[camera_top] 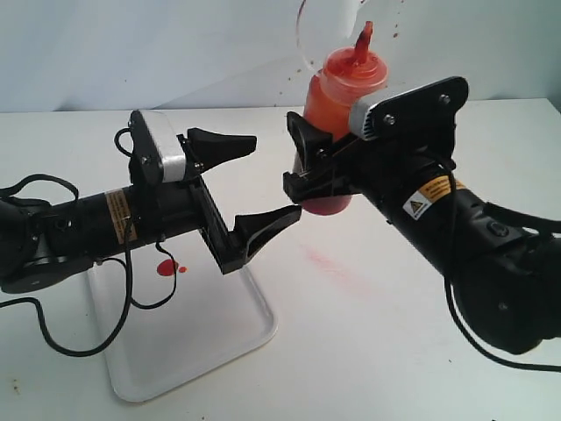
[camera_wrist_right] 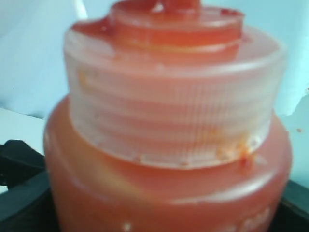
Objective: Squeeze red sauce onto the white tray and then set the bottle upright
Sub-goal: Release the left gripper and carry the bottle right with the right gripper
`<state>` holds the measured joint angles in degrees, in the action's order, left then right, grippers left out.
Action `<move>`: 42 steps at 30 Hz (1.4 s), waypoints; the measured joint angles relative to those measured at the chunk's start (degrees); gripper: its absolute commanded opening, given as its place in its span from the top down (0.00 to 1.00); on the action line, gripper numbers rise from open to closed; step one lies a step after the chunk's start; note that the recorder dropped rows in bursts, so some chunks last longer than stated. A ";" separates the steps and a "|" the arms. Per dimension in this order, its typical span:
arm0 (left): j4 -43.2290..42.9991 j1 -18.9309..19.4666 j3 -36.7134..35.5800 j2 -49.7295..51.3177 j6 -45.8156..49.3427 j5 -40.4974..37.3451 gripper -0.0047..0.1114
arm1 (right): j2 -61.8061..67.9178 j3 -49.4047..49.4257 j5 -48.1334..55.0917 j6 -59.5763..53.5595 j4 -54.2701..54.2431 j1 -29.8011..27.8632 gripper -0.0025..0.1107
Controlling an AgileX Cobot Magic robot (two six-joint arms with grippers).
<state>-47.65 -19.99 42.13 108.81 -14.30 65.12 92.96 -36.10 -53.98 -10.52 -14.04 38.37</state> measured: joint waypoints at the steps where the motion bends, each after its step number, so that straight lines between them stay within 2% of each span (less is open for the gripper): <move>1: 0.00 0.00 0.00 0.00 0.00 0.00 0.06 | 0.00 0.00 0.00 0.00 0.55 -0.85 0.98; 9: 5.47 0.00 0.00 0.00 0.00 0.11 0.06 | 6.70 -3.80 3.67 1.16 1.51 -8.72 0.98; 23: 9.52 0.00 0.00 0.00 -0.11 0.11 0.06 | 28.14 -21.90 5.25 1.06 4.02 -9.03 0.98; 42: 12.09 0.00 0.00 0.00 0.05 0.11 0.06 | 31.33 -23.45 6.76 0.83 4.02 -9.03 0.98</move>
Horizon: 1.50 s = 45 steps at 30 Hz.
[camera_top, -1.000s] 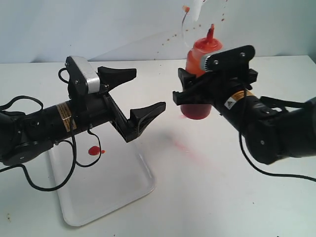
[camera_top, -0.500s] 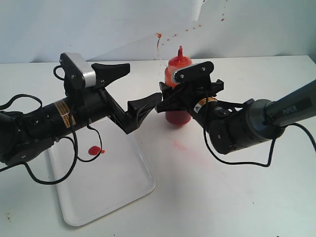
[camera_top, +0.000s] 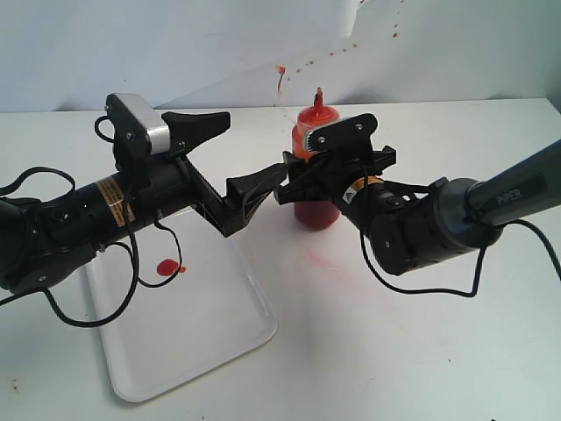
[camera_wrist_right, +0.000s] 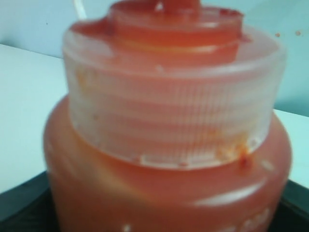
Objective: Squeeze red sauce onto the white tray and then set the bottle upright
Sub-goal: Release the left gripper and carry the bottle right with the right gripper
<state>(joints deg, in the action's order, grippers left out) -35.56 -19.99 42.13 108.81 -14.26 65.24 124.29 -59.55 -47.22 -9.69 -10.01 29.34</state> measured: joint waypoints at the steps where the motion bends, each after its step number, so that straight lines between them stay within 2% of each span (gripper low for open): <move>1: 0.00 0.00 0.00 0.00 0.00 0.00 0.06 | 0.00 0.00 0.56 0.00 0.00 0.00 0.98; 13: 0.47 0.00 0.00 0.00 0.00 -0.37 0.09 | 0.00 -0.13 1.71 0.00 -0.20 0.00 0.98; 15: 1.33 0.00 0.00 0.00 0.00 -1.82 0.17 | 0.00 -0.15 1.86 0.00 -0.20 0.00 0.98; 16: 1.88 0.00 0.00 0.00 0.00 -2.80 0.25 | 0.00 -0.15 1.91 0.00 -0.20 0.00 0.98; 23: 4.26 0.00 0.00 0.00 0.00 -8.32 0.97 | 0.00 -0.15 1.91 0.00 -1.03 0.00 0.98; 31: 4.26 0.00 0.00 -1.84 0.09 -8.94 0.96 | 0.00 -0.15 1.91 -0.36 -1.27 0.00 0.97; 33: 4.26 0.00 0.00 -3.03 0.21 -9.04 0.96 | 0.00 -0.15 1.91 -0.36 -1.37 0.00 0.91; 35: 4.26 0.00 0.00 -4.02 0.21 -9.04 0.96 | 0.00 -0.15 1.91 -0.36 -1.47 0.00 0.78; 37: 4.26 0.00 0.00 -4.88 0.21 -9.61 0.96 | 0.00 -0.15 1.91 -0.41 -1.47 0.00 0.62; 41: 4.26 0.00 0.00 -6.11 0.21 -10.67 0.96 | 0.00 -0.15 1.91 -0.41 -1.47 0.00 0.20; 43: 4.26 0.00 0.00 -6.25 0.21 -11.05 0.96 | 0.00 -0.15 2.00 -0.56 -1.47 0.00 0.05; 45: 4.37 0.00 0.00 -6.34 0.21 -11.50 0.96 | -0.11 -0.25 2.00 -0.65 -1.47 0.00 0.05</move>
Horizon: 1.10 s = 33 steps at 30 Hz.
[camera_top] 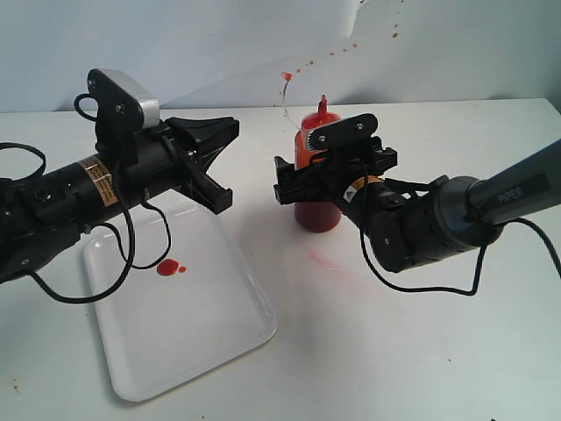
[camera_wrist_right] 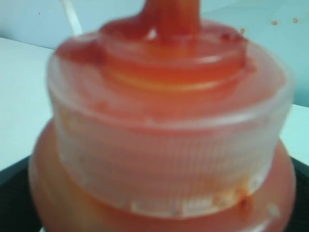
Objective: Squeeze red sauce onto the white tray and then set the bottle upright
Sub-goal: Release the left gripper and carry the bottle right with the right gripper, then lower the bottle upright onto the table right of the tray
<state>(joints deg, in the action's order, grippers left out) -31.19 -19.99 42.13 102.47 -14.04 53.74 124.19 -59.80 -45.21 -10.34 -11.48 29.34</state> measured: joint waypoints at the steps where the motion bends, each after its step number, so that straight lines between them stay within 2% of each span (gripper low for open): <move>1: 0.12 0.00 0.00 0.00 0.00 -0.14 0.96 | 0.00 0.00 0.00 0.00 0.00 0.00 0.05; 6: 0.12 0.00 0.00 0.00 0.00 -0.14 0.96 | -0.61 0.00 2.49 0.00 -0.21 0.00 0.05; 16: 0.12 0.00 0.00 0.00 0.00 -0.42 0.96 | -7.67 0.00 21.72 0.00 1.08 0.00 0.05; 33: 0.12 0.00 0.00 0.00 0.09 -0.42 0.96 | -13.65 0.00 36.18 -0.12 2.35 0.00 0.06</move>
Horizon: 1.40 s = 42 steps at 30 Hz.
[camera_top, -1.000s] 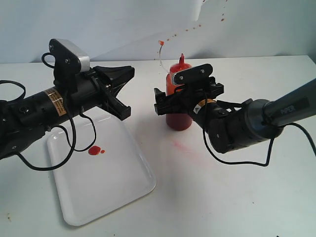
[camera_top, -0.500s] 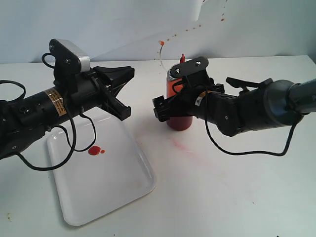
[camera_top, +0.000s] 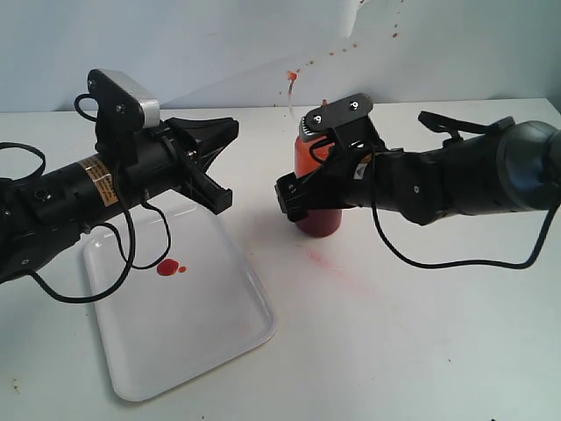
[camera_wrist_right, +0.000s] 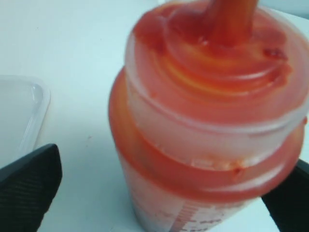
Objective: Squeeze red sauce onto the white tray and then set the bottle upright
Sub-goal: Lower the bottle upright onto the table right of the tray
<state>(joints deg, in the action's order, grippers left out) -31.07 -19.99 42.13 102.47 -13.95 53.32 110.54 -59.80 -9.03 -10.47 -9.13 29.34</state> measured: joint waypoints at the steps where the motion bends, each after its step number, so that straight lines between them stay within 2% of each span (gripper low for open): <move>1: 0.00 0.00 0.00 0.00 0.00 0.00 0.96 | -0.27 0.00 0.68 0.00 0.00 0.00 0.06; 17: 0.00 0.00 0.00 0.00 0.00 -3.62 0.96 | -1.02 0.00 2.47 -0.92 0.23 0.00 0.09; 29: 0.00 0.00 0.00 0.00 0.45 -4.05 0.96 | -5.37 0.00 7.65 -3.64 0.41 0.00 0.09; 35: 0.00 0.00 0.00 0.00 0.57 -4.05 0.96 | -6.13 0.00 13.50 -4.43 0.41 0.00 0.09; 42: 0.00 0.00 0.00 0.00 0.68 -4.05 0.96 | -12.08 0.23 18.17 -3.34 0.41 0.00 0.17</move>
<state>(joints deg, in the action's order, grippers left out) -31.07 -19.99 42.13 102.47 -13.27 49.26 98.46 -59.57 9.15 -13.81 -8.72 29.34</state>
